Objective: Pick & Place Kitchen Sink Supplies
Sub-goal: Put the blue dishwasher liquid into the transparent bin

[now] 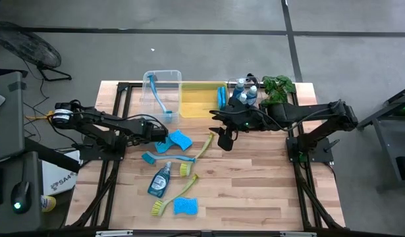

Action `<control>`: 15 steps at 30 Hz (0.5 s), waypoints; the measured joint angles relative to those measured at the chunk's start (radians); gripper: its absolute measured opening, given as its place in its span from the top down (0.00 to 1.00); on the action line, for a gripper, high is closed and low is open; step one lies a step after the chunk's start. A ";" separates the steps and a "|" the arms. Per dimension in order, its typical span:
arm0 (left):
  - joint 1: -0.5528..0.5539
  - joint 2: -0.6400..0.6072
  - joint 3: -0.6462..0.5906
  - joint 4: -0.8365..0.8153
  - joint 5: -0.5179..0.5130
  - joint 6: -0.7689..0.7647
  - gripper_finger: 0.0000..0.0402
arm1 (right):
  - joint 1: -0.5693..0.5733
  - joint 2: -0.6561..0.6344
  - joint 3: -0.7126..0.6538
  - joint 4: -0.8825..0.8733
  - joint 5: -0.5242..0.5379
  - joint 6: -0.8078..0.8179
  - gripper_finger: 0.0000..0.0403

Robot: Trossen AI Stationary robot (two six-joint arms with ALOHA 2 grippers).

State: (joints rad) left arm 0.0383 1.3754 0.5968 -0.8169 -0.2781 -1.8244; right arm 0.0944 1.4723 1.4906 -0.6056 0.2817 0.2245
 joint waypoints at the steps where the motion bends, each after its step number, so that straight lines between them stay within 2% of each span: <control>1: 0.000 0.000 0.000 0.000 0.006 0.007 0.29 | 0.000 0.000 0.000 0.000 0.000 0.000 0.51; 8: 0.000 0.000 0.008 -0.010 0.058 0.078 0.29 | 0.000 0.000 0.000 0.000 0.000 0.000 0.51; 15: -0.002 0.002 0.083 -0.137 0.169 0.220 0.29 | 0.000 0.000 0.000 0.000 0.001 0.000 0.51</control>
State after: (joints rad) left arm 0.0360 1.3777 0.6795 -0.9537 -0.1089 -1.6040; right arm 0.0940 1.4723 1.4906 -0.6054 0.2828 0.2249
